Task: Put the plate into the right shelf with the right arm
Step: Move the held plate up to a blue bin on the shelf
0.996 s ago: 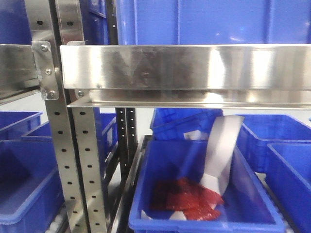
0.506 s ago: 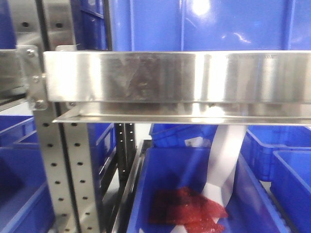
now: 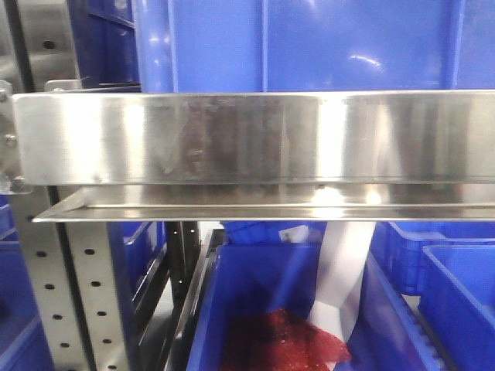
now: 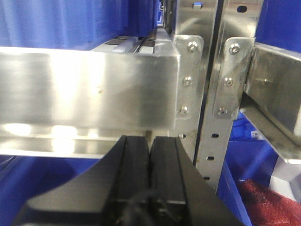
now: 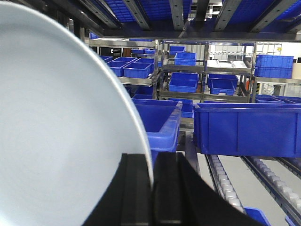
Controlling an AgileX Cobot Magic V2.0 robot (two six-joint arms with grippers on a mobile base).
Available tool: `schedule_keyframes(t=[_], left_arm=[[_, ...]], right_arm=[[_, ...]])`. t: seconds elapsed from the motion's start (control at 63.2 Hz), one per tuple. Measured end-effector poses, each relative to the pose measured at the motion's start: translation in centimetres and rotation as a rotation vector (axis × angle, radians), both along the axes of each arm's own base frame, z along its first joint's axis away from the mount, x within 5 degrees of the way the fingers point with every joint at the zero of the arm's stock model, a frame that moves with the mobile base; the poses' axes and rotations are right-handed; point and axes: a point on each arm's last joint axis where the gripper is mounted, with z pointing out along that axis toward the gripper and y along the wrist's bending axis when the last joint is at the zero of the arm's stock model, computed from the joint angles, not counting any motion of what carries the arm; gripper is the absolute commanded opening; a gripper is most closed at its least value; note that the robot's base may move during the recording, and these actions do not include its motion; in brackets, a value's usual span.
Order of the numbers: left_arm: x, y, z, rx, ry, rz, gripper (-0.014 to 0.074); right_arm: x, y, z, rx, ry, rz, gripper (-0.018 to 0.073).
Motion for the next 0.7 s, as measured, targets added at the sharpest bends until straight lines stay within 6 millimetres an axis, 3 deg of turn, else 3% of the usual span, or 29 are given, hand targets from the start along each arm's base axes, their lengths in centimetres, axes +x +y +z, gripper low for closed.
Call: schedule_keyframes(t=[0.206, 0.3, 0.506, 0.696], left_arm=[[0.0, 0.0, 0.0, 0.0, 0.0, 0.0, -0.0047], [0.0, 0.0, 0.0, 0.0, 0.0, 0.0, -0.0047], [0.0, 0.0, 0.0, 0.0, 0.0, 0.0, -0.0047], [0.0, 0.0, 0.0, 0.0, 0.0, 0.0, -0.0047]], right_arm=[[0.0, 0.0, 0.1, 0.006, 0.004, 0.0, 0.0054], [-0.3, 0.0, 1.3, 0.026, 0.015, 0.005, 0.0054], [0.1, 0.1, 7.9, 0.072, 0.009, 0.025, 0.0054], [4.1, 0.8, 12.2, 0.108, 0.058, 0.045, 0.0054]])
